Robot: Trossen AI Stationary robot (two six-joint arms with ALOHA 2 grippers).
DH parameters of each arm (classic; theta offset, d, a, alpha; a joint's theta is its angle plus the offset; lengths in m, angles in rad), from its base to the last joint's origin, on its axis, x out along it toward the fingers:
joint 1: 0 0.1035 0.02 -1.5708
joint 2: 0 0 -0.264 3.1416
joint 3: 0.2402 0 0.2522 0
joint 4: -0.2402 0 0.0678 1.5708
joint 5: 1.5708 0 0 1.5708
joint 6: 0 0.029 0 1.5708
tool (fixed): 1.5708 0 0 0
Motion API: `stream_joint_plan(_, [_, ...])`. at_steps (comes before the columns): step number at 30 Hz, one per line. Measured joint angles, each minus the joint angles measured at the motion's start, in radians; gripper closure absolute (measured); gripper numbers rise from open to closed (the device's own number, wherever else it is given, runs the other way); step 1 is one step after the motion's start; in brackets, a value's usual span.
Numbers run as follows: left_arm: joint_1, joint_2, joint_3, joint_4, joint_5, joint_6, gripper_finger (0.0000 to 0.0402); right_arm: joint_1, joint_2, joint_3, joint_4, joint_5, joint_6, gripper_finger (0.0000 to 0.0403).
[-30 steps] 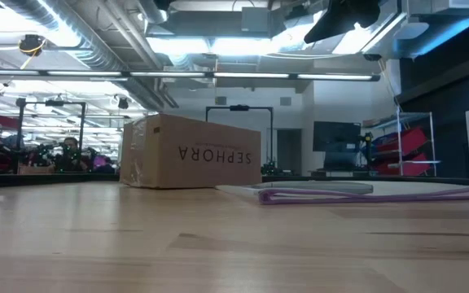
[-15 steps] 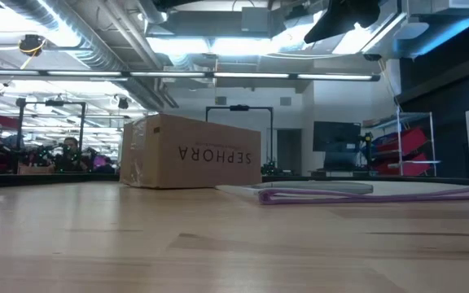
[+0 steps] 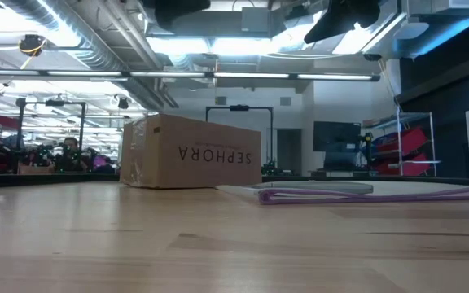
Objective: Unpack boxes
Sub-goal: Open the cutter
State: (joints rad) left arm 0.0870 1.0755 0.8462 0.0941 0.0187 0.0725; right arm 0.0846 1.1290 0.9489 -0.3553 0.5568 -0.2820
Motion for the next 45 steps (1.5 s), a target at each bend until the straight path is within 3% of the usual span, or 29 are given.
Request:
stream_joint_plan(5, [-0.102,0.078,-0.004,0.031,-0.035,0.012,0.0271,0.000,0.000,0.000,0.003,0.000,-0.040,0.0233])
stream_joint_plan(9, [-0.174,0.225,-0.005,0.054,-0.046,-0.019,0.0282,0.000,0.000,0.000,0.000,-0.005,-0.041,0.0233])
stream_joint_plan(13, [-0.202,0.365,-0.006,0.220,-0.120,-0.057,0.0264,0.000,0.000,0.000,-0.002,-0.010,-0.040,0.0233])
stream_joint_plan(18, [-0.203,0.530,0.023,0.421,-0.153,-0.124,0.0210,0.000,0.000,0.000,-0.004,-0.027,-0.039,0.0233])
stream_joint_plan(24, [-0.204,0.673,0.190,0.299,-0.153,-0.138,0.0137,0.000,0.000,0.000,0.014,-0.104,-0.036,0.0233])
stream_joint_plan(29, [-0.187,0.773,0.310,0.110,-0.230,-0.126,0.0117,0.000,0.003,0.000,0.050,-0.213,0.013,0.0233])
stream_joint_plan(35, [-0.162,0.821,0.263,0.096,-0.244,-0.178,0.0116,0.000,0.003,0.000,0.044,-0.275,0.261,0.0233])
stream_joint_plan(39, [-0.161,0.821,0.216,0.102,-0.233,-0.193,0.0116,0.000,0.006,0.000,-0.032,-0.415,0.413,0.0233])
stream_joint_plan(45, [-0.156,0.821,0.193,0.107,-0.178,-0.115,0.0116,0.001,0.010,-0.087,-0.091,-0.463,0.503,0.0233])
